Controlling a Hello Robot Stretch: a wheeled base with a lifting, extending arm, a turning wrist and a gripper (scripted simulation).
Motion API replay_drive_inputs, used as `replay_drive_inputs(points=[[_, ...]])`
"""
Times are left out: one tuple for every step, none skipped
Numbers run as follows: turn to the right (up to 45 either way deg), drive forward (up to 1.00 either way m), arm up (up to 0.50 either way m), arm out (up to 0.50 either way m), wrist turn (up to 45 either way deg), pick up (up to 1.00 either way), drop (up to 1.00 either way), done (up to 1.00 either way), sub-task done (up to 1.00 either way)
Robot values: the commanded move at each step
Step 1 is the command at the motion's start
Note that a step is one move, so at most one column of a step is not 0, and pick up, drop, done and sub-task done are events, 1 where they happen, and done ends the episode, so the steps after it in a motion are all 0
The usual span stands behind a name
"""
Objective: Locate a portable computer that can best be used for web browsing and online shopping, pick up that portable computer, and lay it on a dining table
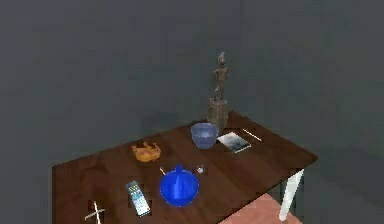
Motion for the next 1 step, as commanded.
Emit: replay_drive_inputs(points=[[-33.0,0.0,0.0,0.0,0.0,0.0,0.0,0.0,0.0]])
